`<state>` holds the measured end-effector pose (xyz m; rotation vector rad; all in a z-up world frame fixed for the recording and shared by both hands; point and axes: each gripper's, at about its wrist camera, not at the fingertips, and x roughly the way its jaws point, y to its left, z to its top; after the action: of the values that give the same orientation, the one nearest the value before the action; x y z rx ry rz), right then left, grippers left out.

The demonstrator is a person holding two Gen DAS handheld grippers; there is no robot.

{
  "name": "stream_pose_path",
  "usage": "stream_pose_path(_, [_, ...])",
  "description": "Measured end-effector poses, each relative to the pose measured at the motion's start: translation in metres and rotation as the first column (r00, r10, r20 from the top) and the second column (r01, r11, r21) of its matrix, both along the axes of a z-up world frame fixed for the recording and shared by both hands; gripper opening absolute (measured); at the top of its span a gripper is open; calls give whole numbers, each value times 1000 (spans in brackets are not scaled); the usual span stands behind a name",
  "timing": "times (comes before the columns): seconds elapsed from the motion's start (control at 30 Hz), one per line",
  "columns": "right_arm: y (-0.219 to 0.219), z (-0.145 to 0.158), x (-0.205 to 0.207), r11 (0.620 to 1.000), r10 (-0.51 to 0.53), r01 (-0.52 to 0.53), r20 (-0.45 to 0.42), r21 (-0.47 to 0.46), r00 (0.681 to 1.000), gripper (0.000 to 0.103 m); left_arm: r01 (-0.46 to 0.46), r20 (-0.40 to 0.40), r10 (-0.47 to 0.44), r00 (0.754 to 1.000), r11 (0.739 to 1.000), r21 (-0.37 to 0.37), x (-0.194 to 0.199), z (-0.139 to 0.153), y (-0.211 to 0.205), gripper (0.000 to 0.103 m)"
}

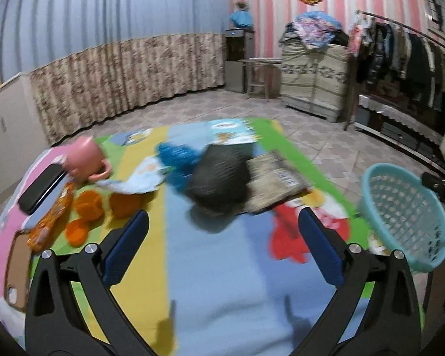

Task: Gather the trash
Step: 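Move both open tools back toward the play mat, then grasp the orange bowl with the left gripper while the right gripper grasps the black cylinder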

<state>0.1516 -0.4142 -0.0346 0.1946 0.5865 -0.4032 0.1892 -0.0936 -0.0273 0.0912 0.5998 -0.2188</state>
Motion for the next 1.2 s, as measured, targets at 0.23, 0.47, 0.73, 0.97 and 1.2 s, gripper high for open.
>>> stream_pose_path(0.23, [31, -4, 11, 998, 62, -62, -25, -25, 998, 97, -102, -33, 104, 994, 993, 56, 20, -14, 72, 97])
stream_pose_path(0.47, [61, -3, 19, 993, 115, -116, -24, -32, 993, 97, -155, -79, 161, 984, 985, 74, 39, -21, 133, 97])
stream_pose_path(0.73, [96, -11, 37, 980, 176, -183, -83, -82, 981, 97, -197, -192, 213, 958, 976, 99, 69, -41, 170, 96])
stream_pose_path(0.97, [106, -17, 44, 975, 192, -204, -121, -91, 974, 97, -163, -280, 182, 943, 983, 90, 89, -57, 168, 83])
stream_pose_path(1.2, [114, -22, 47, 972, 203, -216, -142, -88, 969, 97, -172, -308, 187, 933, 982, 75, 102, -64, 171, 63])
